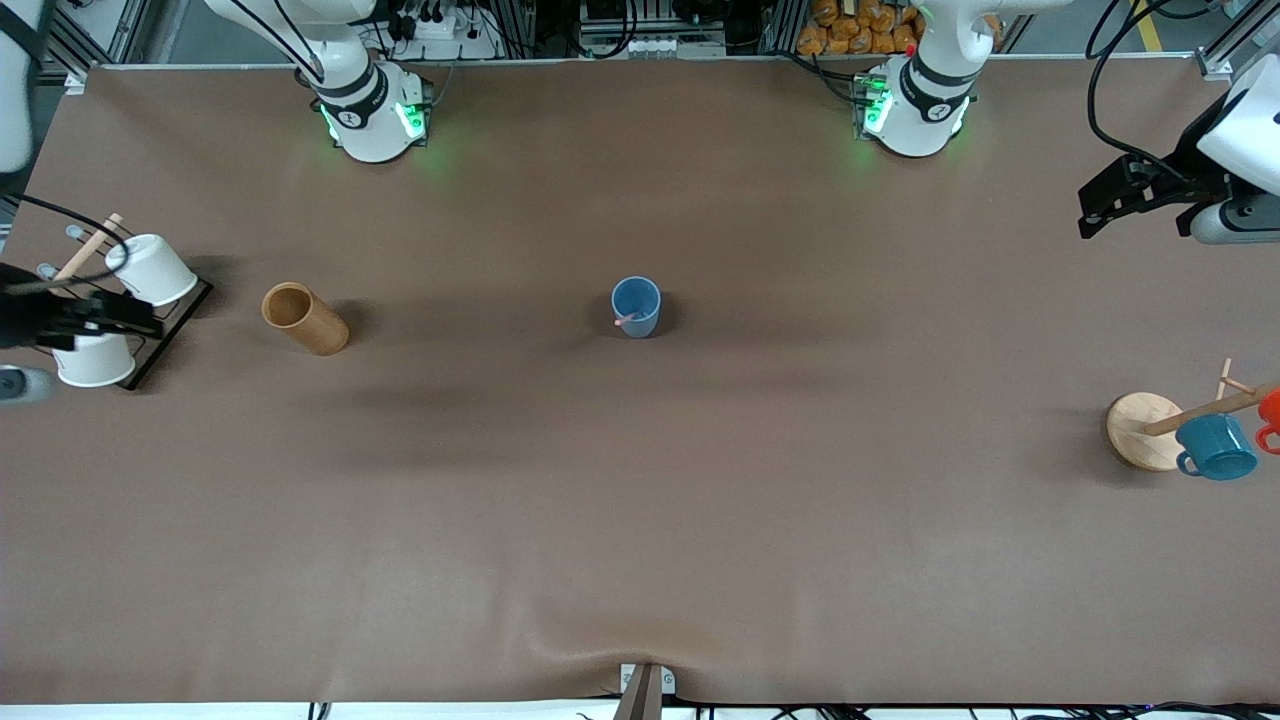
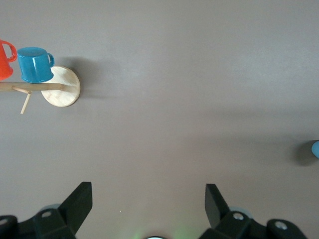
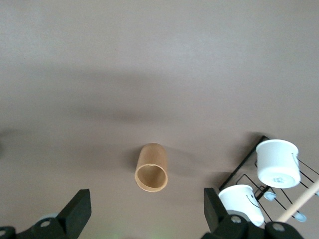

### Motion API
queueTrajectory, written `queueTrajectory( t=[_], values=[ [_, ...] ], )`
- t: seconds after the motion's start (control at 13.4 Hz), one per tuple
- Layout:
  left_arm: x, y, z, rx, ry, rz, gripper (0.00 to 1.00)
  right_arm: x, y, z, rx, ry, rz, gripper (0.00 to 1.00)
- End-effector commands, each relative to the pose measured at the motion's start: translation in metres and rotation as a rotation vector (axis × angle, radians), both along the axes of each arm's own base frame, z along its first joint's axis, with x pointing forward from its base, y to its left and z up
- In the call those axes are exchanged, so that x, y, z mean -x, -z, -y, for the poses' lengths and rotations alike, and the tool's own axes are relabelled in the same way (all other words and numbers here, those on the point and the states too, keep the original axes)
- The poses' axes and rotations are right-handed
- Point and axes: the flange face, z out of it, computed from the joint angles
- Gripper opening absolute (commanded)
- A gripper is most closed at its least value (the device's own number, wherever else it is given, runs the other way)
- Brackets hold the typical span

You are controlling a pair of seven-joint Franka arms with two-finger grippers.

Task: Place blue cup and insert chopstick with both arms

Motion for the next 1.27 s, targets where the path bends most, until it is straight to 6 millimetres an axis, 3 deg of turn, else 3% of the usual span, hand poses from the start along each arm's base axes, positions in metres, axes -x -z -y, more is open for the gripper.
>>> queueTrajectory(
  t=[0.0,0.22,0.45,0.82,1.2],
  values=[
    [0.003,0.000,-0.002,0.023,-0.006,-0.005,1.00,0.033,-0.019,0.018,-0.008,-0.020,-0.004,1.00],
    [0.001,0.001,-0.004,0.034,-0.012,-0.005,1.00,0.070,-0.027,0.021,-0.014,-0.011,0.034,1.00],
    [-0.001,0.003,0.000,0.040,-0.007,-0.002,1.00,0.093,-0.024,0.030,-0.019,0.010,0.058,1.00],
    [-0.010,0.013,-0.001,0.048,-0.010,-0.006,1.00,0.098,-0.037,0.026,-0.013,0.011,0.082,1.00],
    [-0.009,0.009,-0.003,0.046,-0.015,0.007,1.00,0.097,-0.045,0.024,0.000,0.005,0.099,1.00]
  ],
)
